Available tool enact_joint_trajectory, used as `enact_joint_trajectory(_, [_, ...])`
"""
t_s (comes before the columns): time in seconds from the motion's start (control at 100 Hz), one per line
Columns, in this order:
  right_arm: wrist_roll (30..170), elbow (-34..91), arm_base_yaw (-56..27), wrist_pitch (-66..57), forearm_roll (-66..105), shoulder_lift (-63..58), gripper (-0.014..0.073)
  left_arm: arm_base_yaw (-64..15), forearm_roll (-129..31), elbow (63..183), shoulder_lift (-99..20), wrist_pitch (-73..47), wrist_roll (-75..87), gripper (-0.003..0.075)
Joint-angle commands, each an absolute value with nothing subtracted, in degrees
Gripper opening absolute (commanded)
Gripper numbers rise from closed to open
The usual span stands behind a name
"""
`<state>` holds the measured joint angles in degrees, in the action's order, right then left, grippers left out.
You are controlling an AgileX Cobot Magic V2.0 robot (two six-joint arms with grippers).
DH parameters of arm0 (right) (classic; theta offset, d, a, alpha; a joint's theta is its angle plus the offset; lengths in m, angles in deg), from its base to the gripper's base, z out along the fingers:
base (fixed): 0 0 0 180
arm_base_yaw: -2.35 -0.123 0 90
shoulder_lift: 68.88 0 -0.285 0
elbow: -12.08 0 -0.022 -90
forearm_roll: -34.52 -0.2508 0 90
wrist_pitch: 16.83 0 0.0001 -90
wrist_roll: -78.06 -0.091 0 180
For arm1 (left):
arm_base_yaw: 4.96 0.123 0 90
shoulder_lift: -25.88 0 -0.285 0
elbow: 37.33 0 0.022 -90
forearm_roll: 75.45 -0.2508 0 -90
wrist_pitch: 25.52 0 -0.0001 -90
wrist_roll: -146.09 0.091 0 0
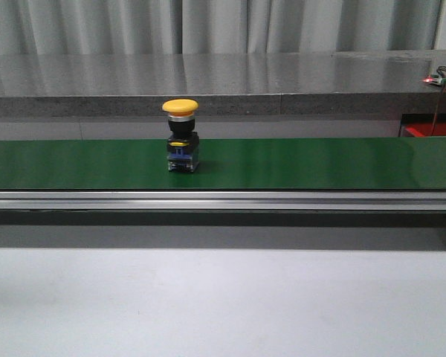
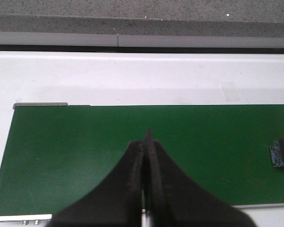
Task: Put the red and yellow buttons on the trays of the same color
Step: 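Carry the red button into the red tray and open the right gripper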
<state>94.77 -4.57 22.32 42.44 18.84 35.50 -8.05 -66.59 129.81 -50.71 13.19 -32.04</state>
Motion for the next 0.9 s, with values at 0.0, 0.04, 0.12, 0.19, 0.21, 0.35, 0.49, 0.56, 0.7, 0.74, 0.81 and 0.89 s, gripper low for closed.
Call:
enact_joint_trajectory(0.0, [94.7, -7.2, 25.3, 40.8, 18.8, 34.5, 0.0146, -8.4, -66.2, 131.9, -49.1, 9.1, -31.9, -0.002])
enact_joint_trajectory(0.04, [94.7, -7.2, 26.8, 39.9, 19.0, 35.0, 0.0146, -8.4, -66.2, 131.9, -49.1, 9.0, -31.9, -0.002])
enact_joint_trajectory(0.12, [94.7, -7.2, 29.4, 38.1, 19.0, 36.3, 0.0146, -8.4, -66.2, 131.9, -49.1, 8.9, -31.9, -0.002])
enact_joint_trajectory(0.19, [94.7, -7.2, 31.7, 37.2, 19.1, 37.8, 0.0146, -8.4, -66.3, 131.9, -49.1, 8.9, -31.9, -0.002])
enact_joint_trajectory(0.21, [94.7, -7.2, 32.4, 37.1, 19.1, 38.2, 0.0146, -8.4, -66.3, 131.9, -49.1, 8.9, -31.9, -0.0019])
enact_joint_trajectory(0.35, [94.7, -7.2, 35.7, 35.2, 19.0, 41.1, 0.0146, -8.4, -66.3, 131.9, -49.1, 8.9, -31.9, -0.002])
enact_joint_trajectory(0.49, [94.7, -7.2, 37.0, 31.7, 19.0, 44.0, 0.0146, -8.4, -66.3, 131.9, -49.1, 8.7, -31.9, -0.0019])
enact_joint_trajectory(0.56, [94.7, -7.2, 37.0, 29.7, 19.0, 45.6, 0.0146, -8.4, -66.3, 131.9, -49.1, 8.7, -31.9, -0.002])
enact_joint_trajectory(0.7, [94.7, -7.2, 36.9, 26.2, 18.5, 49.1, 0.0146, -8.4, -66.3, 131.9, -49.1, 8.7, -31.9, -0.0019])
enact_joint_trajectory(0.74, [94.7, -7.2, 36.9, 25.1, 18.0, 50.1, 0.0146, -8.4, -66.3, 131.9, -49.1, 8.7, -31.9, -0.0019])
enact_joint_trajectory(0.81, [94.7, -7.2, 36.9, 23.6, 17.3, 51.6, 0.0146, -8.4, -66.3, 131.9, -49.1, 8.6, -31.9, -0.0019])
enact_joint_trajectory(0.89, [94.7, -7.2, 36.9, 22.2, 17.0, 53.1, 0.0146, -8.4, -66.3, 131.9, -49.1, 8.5, -31.9, -0.002])
